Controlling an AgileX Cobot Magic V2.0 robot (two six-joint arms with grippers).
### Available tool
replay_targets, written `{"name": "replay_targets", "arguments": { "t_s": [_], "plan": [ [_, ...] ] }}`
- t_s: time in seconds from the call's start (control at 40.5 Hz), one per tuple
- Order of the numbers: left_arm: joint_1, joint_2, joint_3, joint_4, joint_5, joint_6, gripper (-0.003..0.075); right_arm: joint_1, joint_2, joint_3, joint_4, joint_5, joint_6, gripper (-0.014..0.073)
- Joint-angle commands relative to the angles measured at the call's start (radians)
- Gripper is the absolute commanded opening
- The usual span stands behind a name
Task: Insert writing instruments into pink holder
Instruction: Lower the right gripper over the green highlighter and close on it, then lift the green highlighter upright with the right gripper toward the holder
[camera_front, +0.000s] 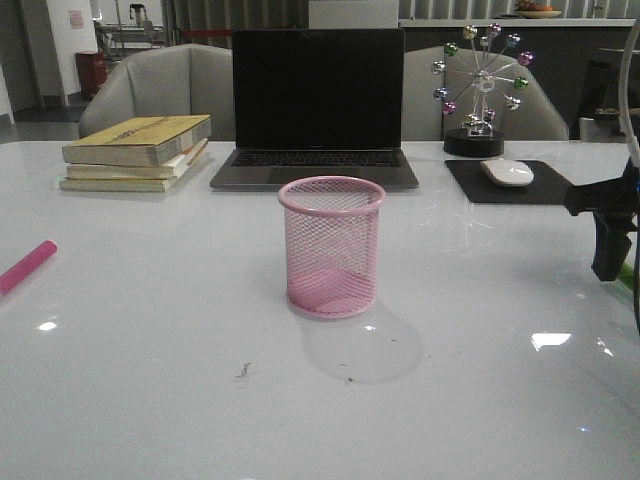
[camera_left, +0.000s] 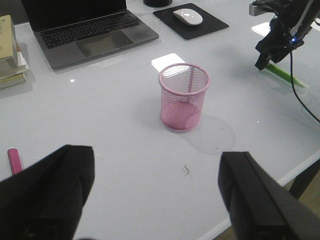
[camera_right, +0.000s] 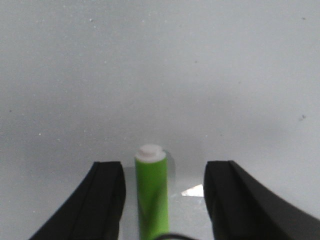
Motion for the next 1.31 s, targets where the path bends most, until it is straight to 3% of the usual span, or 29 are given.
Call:
{"name": "replay_targets", "arguments": {
  "t_s": [0.0,0.791,1.038,1.285],
  "plan": [
    [-0.007,0.011,-0.028,-0.012,-0.08,-0.007,0.0568,0.0,-0.052,-0.032,0.002,-0.016,-0.01,0.0465],
    [-0.007,0.011,-0.028,-0.012,-0.08,-0.007,0.0568,0.0,-0.045,-0.032,0.002,0.019,-0.01,0.0463],
    [-0.007,0.011,-0.028,-0.012,-0.08,-0.007,0.0568,0.0,-0.045,-0.032,0.002,0.025,-0.01,0.0228],
    [-0.007,0.011,-0.028,-0.012,-0.08,-0.007,0.0568,0.0,-0.051,-0.032,0.002,0.029,-0.01,0.0196]
  ]
}}
